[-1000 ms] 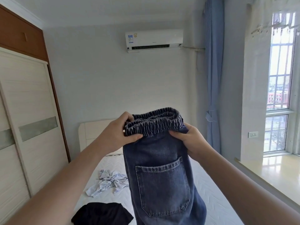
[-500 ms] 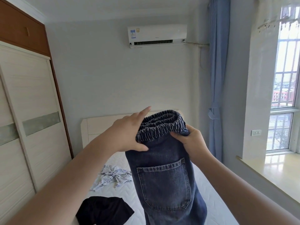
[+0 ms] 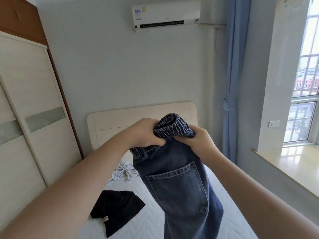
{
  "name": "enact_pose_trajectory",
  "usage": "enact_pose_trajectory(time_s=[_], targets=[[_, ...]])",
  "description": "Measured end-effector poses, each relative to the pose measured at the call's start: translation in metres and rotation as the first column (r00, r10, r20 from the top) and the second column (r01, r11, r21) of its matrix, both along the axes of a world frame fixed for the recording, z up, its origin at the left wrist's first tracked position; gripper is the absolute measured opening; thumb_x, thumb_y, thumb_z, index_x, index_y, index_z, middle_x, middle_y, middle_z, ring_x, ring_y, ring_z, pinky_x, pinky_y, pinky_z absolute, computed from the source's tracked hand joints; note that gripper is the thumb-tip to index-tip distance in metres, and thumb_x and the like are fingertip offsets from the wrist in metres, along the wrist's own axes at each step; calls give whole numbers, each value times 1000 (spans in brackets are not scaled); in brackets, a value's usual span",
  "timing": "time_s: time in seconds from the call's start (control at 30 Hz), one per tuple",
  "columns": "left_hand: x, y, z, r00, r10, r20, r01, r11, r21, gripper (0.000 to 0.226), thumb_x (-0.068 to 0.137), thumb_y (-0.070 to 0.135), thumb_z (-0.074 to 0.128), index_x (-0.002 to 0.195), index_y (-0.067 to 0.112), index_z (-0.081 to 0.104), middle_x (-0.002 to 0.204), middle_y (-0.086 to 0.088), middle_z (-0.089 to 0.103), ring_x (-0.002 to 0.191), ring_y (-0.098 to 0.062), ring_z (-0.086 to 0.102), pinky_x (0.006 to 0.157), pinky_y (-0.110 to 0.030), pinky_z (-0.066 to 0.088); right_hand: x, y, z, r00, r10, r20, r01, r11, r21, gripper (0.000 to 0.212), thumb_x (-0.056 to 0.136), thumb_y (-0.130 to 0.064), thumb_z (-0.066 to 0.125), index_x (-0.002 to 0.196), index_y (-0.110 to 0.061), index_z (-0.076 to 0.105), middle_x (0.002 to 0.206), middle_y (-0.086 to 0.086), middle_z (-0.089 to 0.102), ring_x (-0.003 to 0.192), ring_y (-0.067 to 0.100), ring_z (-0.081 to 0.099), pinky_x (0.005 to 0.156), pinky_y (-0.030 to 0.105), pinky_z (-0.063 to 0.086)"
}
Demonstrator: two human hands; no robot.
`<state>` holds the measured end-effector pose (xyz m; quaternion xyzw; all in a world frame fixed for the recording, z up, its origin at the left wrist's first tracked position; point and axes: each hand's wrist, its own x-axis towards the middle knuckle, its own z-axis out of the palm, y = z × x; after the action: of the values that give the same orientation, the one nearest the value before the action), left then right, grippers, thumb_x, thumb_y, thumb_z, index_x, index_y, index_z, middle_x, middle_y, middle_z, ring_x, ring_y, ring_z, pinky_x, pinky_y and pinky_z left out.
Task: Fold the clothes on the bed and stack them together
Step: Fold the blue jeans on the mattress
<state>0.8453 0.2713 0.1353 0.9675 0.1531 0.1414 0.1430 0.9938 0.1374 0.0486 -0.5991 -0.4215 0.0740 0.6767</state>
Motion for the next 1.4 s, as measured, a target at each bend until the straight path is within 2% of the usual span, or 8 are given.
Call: enact_pose_trajectory(time_s=[0.3, 0.4, 0.57, 0.7, 0.8, 0.93, 1.17, 1.4], targets=[[12, 2, -41, 996, 87, 19, -85, 989, -118, 16, 67, 28, 75, 78, 18, 69, 71, 3, 72, 67, -11, 68, 61, -28, 53, 38, -52, -139, 934, 243, -261, -316, 905, -285, 41, 93, -42, 57, 130, -23, 57, 124, -7, 67, 119, 12, 61, 93, 25, 51], [14, -4, -51, 996, 91, 8, -90, 988, -128, 16, 69, 27, 76, 81, 19, 70, 75, 4, 73, 72, -11, 69, 67, -30, 55, 40, -61, -185, 906, 67, -417, -234, 902, -364, 58, 88, -65, 43, 131, -30, 57, 134, -11, 60, 129, 11, 51, 109, 32, 38], [17, -18, -70, 994, 105, -27, -108, 984, -139, 13, 70, 26, 77, 73, 17, 68, 67, 5, 70, 63, -8, 66, 60, -26, 50, 42, -72, -260, 666, -389, -637, -167, 755, -634, 81, 89, -77, 31, 141, -17, 46, 152, 4, 42, 139, 30, 38, 116, 49, 28], [17, -22, -81, 990, 135, -38, -140, 976, -166, 14, 70, 27, 78, 74, 17, 69, 68, 10, 69, 61, -3, 64, 56, -25, 47, 41, -80, -301, 464, -197, -864, -268, 898, -349, 69, 87, -77, 35, 126, -25, 59, 113, -1, 68, 107, 23, 61, 104, 50, 44], [14, -19, -86, 985, 172, -18, -173, 972, -157, 17, 68, 30, 79, 74, 18, 68, 69, 9, 69, 62, -6, 65, 58, -27, 48, 39, -76, -306, 397, 142, -907, -363, 932, -13, 61, 93, -68, 37, 134, -28, 57, 130, 0, 64, 121, 22, 59, 108, 45, 38], [6, -9, -91, 979, 202, 19, -193, 959, -209, 18, 69, 31, 80, 80, 20, 71, 74, 3, 73, 76, -18, 70, 76, -40, 54, 48, -81, -297, 461, 187, -867, -298, 953, 47, 55, 94, -53, 49, 133, -16, 59, 132, 9, 63, 121, 24, 60, 99, 41, 44], [-14, 16, -110, 967, 222, 129, -145, 887, -439, 22, 77, 20, 82, 87, 37, 73, 82, 10, 76, 69, -5, 71, 67, -29, 49, 101, -124, -230, 633, 188, -751, -125, 982, 140, 38, 100, -25, 49, 125, 0, 62, 127, 18, 64, 122, 29, 58, 106, 42, 43], [-6, 11, -151, 933, 291, 210, -116, 798, -591, 26, 74, 26, 84, 90, 42, 73, 91, 5, 76, 84, -21, 73, 75, -38, 54, 138, -181, -149, 857, 43, -514, 23, 992, 122, 28, 93, -34, 64, 101, -9, 74, 100, 13, 74, 95, 25, 70, 75, 30, 56]])
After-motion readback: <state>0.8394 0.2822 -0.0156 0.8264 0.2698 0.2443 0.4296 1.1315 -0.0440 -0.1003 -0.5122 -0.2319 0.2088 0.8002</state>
